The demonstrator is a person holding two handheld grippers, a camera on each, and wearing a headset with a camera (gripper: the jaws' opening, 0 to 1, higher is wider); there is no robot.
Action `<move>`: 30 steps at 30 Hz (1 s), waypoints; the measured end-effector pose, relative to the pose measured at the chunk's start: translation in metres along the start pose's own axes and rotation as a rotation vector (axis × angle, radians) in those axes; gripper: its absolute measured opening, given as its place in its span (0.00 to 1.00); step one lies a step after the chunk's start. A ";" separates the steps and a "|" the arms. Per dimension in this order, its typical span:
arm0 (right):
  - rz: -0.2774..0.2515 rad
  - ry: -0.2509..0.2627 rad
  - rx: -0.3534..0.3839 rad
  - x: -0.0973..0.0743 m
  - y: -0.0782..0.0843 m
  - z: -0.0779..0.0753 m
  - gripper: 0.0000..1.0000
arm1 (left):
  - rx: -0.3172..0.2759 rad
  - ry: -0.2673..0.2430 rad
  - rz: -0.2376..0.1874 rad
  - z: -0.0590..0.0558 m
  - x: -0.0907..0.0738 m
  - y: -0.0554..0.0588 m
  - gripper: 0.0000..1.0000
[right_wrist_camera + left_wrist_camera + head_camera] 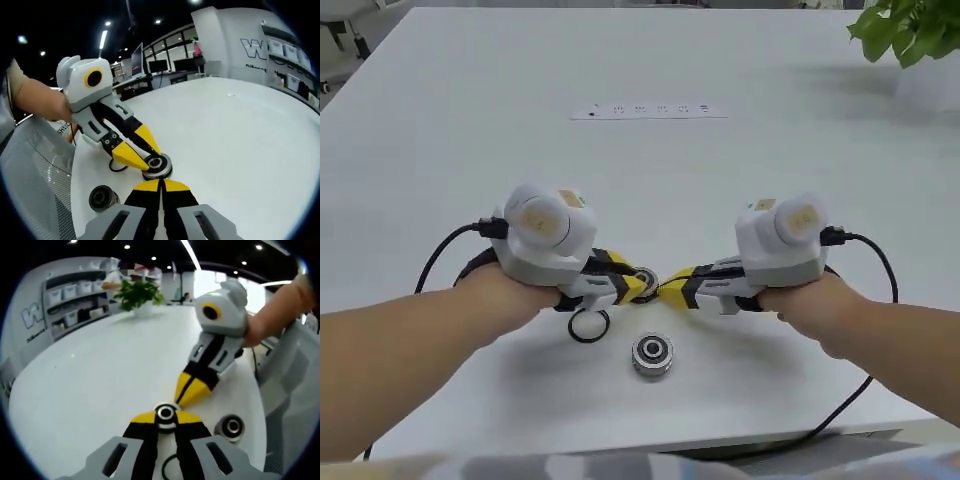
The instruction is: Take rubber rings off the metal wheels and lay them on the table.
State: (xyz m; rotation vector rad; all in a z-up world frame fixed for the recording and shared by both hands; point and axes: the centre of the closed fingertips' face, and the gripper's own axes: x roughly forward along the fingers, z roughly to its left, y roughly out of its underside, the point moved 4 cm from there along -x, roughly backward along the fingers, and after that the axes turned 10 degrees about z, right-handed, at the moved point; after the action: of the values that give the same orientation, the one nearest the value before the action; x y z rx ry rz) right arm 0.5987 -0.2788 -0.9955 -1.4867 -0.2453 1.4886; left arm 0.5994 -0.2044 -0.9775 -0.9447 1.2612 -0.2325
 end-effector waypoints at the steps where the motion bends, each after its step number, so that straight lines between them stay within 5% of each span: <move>1: -0.005 -0.001 0.016 -0.001 0.000 0.000 0.00 | 0.000 0.000 0.000 0.000 0.000 0.000 0.12; 7: -0.069 -0.027 0.149 -0.005 -0.005 -0.002 0.00 | 0.007 -0.011 0.007 -0.002 0.000 -0.001 0.12; 15: -0.087 -0.037 0.221 -0.005 -0.005 -0.003 0.00 | -0.014 -0.013 0.011 -0.001 0.000 0.001 0.12; 30: -0.097 -0.055 0.258 -0.005 -0.008 0.002 0.00 | -0.008 -0.033 0.016 -0.003 0.000 0.001 0.11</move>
State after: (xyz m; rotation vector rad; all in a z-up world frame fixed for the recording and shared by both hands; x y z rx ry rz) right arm 0.6000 -0.2778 -0.9858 -1.2127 -0.1495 1.4259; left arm 0.5963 -0.2054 -0.9781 -0.9408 1.2395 -0.1985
